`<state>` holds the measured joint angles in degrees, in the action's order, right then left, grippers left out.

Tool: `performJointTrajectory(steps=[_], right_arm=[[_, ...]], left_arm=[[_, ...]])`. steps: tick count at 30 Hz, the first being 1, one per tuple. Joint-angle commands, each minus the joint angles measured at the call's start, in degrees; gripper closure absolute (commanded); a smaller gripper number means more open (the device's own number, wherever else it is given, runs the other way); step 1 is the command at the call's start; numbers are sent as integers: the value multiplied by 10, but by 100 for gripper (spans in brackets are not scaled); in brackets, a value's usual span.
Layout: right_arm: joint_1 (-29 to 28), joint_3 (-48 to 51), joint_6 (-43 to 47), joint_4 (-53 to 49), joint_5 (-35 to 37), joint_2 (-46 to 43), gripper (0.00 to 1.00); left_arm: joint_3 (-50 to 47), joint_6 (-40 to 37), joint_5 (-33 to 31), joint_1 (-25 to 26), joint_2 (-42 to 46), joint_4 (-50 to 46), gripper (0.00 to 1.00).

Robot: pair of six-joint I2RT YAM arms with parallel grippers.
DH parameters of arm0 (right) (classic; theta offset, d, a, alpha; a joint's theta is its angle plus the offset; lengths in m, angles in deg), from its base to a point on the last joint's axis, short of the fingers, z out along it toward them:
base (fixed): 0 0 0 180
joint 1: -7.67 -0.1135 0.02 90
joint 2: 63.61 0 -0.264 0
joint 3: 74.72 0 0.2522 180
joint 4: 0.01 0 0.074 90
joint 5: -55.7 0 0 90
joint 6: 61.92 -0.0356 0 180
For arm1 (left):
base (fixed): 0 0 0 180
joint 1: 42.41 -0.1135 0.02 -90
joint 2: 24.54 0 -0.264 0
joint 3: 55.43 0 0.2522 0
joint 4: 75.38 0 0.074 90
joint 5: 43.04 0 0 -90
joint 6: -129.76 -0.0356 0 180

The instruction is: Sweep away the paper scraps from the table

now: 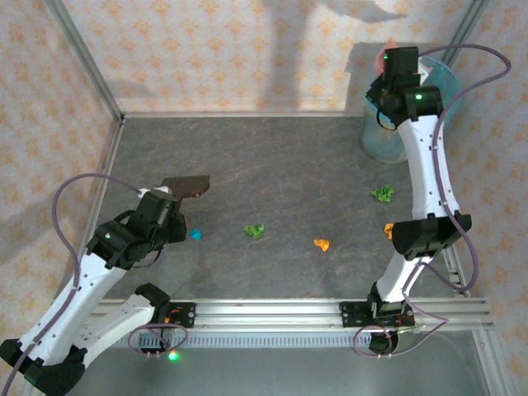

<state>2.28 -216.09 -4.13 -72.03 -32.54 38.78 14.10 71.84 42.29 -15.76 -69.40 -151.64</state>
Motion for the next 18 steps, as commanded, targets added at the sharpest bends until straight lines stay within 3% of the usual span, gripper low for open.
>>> performJointTrajectory(steps=[1, 9, 18], right_arm=[[31, -34, -70, 18, -76, 17, 100], [84, -132, -176, 21, -196, 88, 100], [104, -473, -270, -100, -280, 286, 100]], left_arm=[[-4, 6, -6, 4, 6, 19, 100], [-4, 6, -9, 9, 5, 19, 100], [-5, 9, -12, 13, 4, 18, 100]])
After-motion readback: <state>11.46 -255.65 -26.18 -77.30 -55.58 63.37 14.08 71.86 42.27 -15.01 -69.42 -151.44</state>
